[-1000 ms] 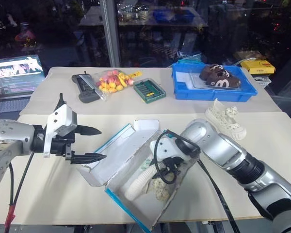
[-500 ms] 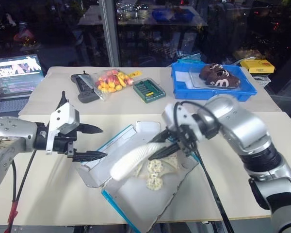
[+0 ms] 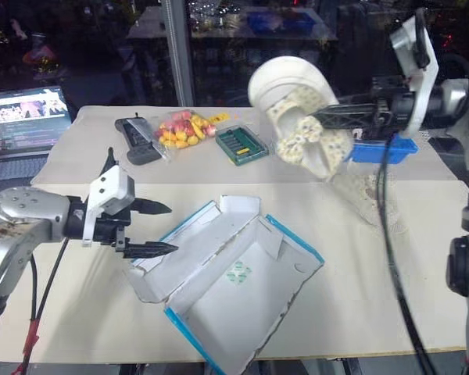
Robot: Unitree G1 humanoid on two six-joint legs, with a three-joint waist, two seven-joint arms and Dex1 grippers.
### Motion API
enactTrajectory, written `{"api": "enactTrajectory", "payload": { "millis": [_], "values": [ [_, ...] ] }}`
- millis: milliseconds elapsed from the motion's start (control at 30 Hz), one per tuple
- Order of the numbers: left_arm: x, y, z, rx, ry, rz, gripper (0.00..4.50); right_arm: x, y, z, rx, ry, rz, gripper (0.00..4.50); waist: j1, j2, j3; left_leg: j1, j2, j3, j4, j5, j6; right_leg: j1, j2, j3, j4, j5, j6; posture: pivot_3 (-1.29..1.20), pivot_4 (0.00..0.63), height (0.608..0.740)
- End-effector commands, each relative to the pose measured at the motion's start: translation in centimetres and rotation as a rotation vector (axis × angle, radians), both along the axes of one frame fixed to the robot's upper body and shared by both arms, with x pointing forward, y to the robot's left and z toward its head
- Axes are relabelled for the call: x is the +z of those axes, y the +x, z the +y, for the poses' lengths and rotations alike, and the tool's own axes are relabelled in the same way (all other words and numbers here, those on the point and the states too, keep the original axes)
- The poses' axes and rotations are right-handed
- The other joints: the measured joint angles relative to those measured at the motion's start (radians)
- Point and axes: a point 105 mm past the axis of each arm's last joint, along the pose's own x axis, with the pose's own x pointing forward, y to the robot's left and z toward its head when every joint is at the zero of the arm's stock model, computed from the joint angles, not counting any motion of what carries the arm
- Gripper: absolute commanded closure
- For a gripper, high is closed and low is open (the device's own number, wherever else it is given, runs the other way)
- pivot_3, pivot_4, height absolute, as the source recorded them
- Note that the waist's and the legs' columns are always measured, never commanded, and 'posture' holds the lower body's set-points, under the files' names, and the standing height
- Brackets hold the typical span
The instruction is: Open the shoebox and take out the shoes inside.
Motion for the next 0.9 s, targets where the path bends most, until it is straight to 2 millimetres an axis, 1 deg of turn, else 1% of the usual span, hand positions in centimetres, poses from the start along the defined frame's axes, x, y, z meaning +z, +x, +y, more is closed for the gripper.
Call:
{"api": "enactTrajectory", "payload": {
  "millis": [33,67,100,133,200,233,333,433,500,567,667,700,767,833,900],
  "values": [
    [0.6,-0.1,-0.1,-0.013,-0.001,-0.037,0.0,-4.2,-0.1,-0.7,-0.02,-0.056,0.168,3.57,-0.004,0.0,0.0,0.0,0.0,0.0,0.0,0.0,0.0,0.0,0.0,0.0,0.0,0.0,0.0,0.0,0.15,0.74],
    [0.6,-0.2,-0.1,-0.013,0.0,-0.035,0.0,-4.8,-0.4,-0.4,0.005,-0.051,0.201,3.57,-0.006,0.0,0.0,0.0,0.0,0.0,0.0,0.0,0.0,0.0,0.0,0.0,0.0,0.0,0.0,0.0,0.15,0.74],
    [0.5,-0.2,0.0,-0.012,0.001,-0.033,0.0,-6.0,-0.6,-0.1,0.014,-0.06,0.237,3.57,-0.008,0.001,0.0,0.0,0.0,0.0,0.0,0.0,0.0,0.0,0.0,0.0,0.001,0.0,0.0,0.0,0.15,0.74],
    [0.5,-0.2,0.0,-0.012,0.002,-0.033,0.0,-6.7,-0.6,0.0,0.016,-0.067,0.259,3.57,-0.011,0.002,0.001,-0.001,0.0,0.0,0.0,0.0,0.0,-0.001,0.0,0.0,0.001,0.0,0.0,0.0,0.15,0.74],
    [0.4,-0.1,-0.1,-0.011,0.002,-0.034,0.0,-9.4,-0.3,0.1,-0.011,-0.136,0.285,3.57,-0.018,0.003,0.002,-0.001,0.0,0.0,0.0,0.0,0.0,-0.001,0.0,0.0,0.001,0.0,0.0,0.0,0.15,0.74],
    [0.4,-0.1,-0.1,-0.012,0.002,-0.034,0.0,-10.2,-0.2,0.0,-0.021,-0.155,0.3,3.57,-0.02,0.003,0.002,-0.001,0.0,0.0,0.0,0.0,0.0,-0.001,0.0,0.0,0.002,0.0,0.0,0.0,0.15,0.74],
    [0.4,-0.1,-0.2,-0.013,0.002,-0.037,0.0,-11.7,0.2,-0.2,-0.059,-0.166,0.334,3.57,-0.02,0.003,0.002,-0.001,0.0,0.0,0.001,0.0,0.0,-0.001,0.0,0.0,0.003,0.0,0.001,0.0,0.15,0.74],
    [0.5,-0.1,-0.2,-0.011,0.002,-0.038,0.0,-13.6,1.4,-1.7,-0.153,-0.196,0.365,3.57,-0.019,0.003,0.002,0.0,0.0,0.0,0.001,0.0,0.0,0.0,0.0,0.0,0.003,0.0,0.001,0.0,0.15,0.74],
    [0.5,-0.2,-0.1,-0.008,0.005,-0.037,0.0,-14.8,2.8,-3.2,-0.255,-0.239,0.362,2.59,-0.018,0.002,0.002,0.0,-0.001,0.0,0.002,0.0,0.0,0.0,0.0,0.0,0.003,-0.001,0.001,0.0,0.15,0.74],
    [0.5,-0.2,0.0,-0.004,0.007,-0.037,0.0,-15.4,4.2,-4.8,-0.355,-0.277,0.328,2.05,-0.018,0.002,0.002,0.0,-0.001,0.0,0.002,0.0,0.0,0.0,0.0,0.0,0.002,0.0,0.001,0.0,0.15,0.74],
    [0.5,-0.4,0.0,-0.001,0.007,-0.037,0.0,-14.7,5.5,-6.3,-0.433,-0.297,0.263,1.02,-0.019,0.002,0.002,0.0,-0.001,0.0,0.002,0.0,0.0,0.0,0.0,0.0,0.002,0.0,0.001,0.0,0.15,0.74],
    [0.5,-0.4,0.0,0.0,0.007,-0.037,0.0,-14.6,5.7,-6.6,-0.444,-0.303,0.247,0.59,-0.019,0.002,0.002,0.0,-0.001,-0.001,0.001,0.0,0.0,0.0,0.0,0.0,0.002,0.0,0.001,0.0,0.15,0.74],
    [0.5,-0.5,0.1,0.005,0.008,-0.036,0.0,-12.7,6.8,-7.9,-0.513,-0.341,0.129,0.06,-0.02,0.002,0.002,0.0,-0.001,-0.001,0.001,0.0,0.0,0.0,0.0,0.0,0.002,0.0,0.001,0.0,0.15,0.74],
    [0.5,-0.6,0.3,0.012,0.01,-0.035,0.0,-10.1,7.5,-8.7,-0.552,-0.365,0.011,0.06,-0.021,0.002,0.002,-0.001,-0.001,-0.001,0.001,0.0,0.0,0.0,0.0,0.0,0.002,0.0,0.001,0.0,0.15,0.74],
    [0.5,-0.6,0.3,0.018,0.01,-0.038,0.0,-8.3,7.7,-8.8,-0.554,-0.371,-0.052,0.06,-0.024,0.003,0.003,-0.001,-0.001,0.0,0.001,0.0,0.0,-0.001,0.0,0.001,0.002,0.0,0.001,0.0,0.15,0.74]
  ]
}}
